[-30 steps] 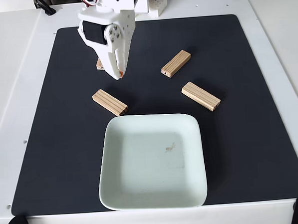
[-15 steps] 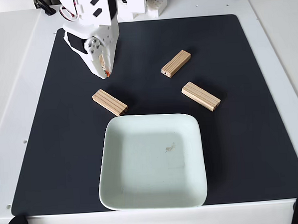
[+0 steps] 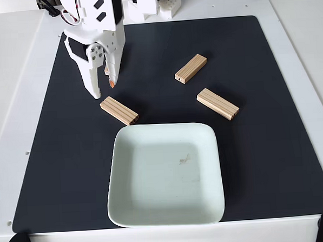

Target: Pick up the wooden block and place them on the plate.

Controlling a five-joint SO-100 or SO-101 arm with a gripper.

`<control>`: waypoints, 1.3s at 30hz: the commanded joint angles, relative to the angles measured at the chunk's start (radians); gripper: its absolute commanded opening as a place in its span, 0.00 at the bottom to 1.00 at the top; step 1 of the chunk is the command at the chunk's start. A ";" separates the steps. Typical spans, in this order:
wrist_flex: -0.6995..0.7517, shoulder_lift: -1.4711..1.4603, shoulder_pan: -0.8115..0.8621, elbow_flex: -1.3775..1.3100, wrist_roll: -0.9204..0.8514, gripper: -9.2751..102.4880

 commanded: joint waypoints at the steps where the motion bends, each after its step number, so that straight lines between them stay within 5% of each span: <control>1: -0.003 0.014 0.002 -0.008 0.006 0.36; 39: -0.017 -0.207 -0.072 -0.178 0.011 0.35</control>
